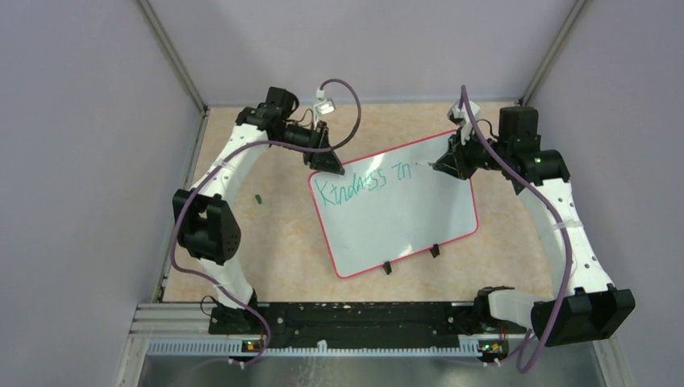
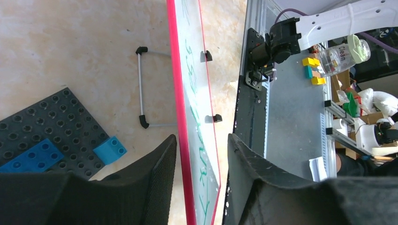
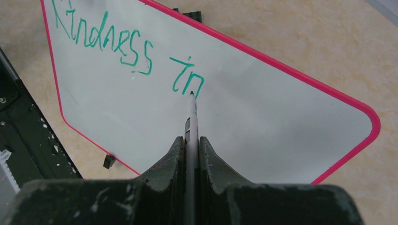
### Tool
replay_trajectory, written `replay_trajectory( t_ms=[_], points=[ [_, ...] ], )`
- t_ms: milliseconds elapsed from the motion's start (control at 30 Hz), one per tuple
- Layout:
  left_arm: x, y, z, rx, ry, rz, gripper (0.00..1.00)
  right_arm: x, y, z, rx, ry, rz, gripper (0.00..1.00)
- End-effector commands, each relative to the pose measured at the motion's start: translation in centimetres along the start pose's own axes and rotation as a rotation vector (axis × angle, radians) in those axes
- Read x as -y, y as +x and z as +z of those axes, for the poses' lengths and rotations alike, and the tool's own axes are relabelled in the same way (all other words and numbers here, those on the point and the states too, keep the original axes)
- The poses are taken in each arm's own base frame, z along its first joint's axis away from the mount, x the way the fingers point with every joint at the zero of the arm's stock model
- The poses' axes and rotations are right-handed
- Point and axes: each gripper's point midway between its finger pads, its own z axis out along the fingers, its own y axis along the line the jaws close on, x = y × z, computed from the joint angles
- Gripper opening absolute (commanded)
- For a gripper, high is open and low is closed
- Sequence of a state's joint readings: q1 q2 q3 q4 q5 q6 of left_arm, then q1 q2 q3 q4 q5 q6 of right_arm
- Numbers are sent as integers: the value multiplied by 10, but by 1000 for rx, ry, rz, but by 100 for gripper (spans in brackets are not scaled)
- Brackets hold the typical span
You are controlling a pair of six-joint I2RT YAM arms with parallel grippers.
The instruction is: Write a sentence on the whiteboard
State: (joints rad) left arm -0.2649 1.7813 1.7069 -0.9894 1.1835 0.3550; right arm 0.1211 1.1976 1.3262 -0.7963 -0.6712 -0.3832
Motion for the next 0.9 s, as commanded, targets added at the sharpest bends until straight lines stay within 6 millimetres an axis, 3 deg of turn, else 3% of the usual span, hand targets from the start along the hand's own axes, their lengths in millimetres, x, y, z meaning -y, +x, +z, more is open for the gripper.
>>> replay_trajectory(
  t_ms=[0,267,500,867],
  points=[
    [-11,-5,17,-18,-16,6,45,-13,-22,-14,67,-35,-72,0],
    [-18,9,21,-104,-44,47,0,-14,-18,-13,57,-44,-73,0],
    [-18,3,9,-163,-105,107,0,-17,-12,-11,51,-59,-67,0],
    [-28,25,12,-210,-135,57,0,-6,-1,-9,37,11,-65,0]
  ],
)
